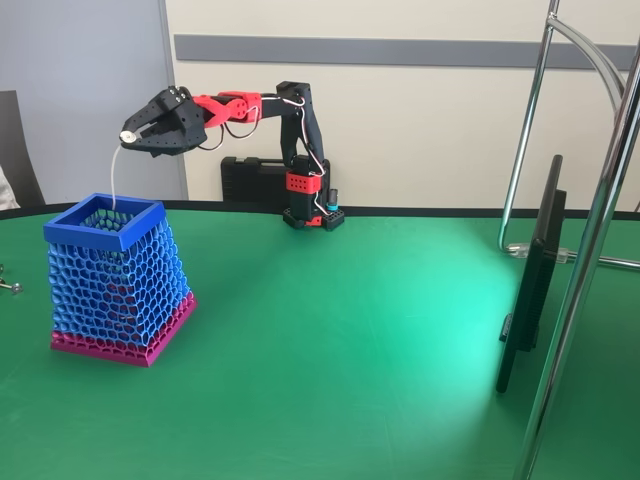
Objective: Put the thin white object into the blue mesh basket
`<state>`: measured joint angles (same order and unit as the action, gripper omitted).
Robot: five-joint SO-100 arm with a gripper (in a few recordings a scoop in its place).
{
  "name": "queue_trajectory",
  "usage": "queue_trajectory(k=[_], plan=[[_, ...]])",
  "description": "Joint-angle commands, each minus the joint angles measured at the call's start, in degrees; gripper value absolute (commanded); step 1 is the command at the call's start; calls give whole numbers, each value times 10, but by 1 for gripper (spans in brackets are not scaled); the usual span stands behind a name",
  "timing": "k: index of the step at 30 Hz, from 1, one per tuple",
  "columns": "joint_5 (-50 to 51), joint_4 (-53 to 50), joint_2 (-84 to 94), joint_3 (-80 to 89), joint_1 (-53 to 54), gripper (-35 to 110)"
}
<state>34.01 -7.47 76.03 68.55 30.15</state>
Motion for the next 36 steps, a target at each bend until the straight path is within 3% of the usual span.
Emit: queue_trajectory(k=[1,12,22,36], plan=[[24,15,-2,-20,4,0],[89,34,-11,53,33,0],[64,54,7,122,31,11],[91,43,60,178,33,11]])
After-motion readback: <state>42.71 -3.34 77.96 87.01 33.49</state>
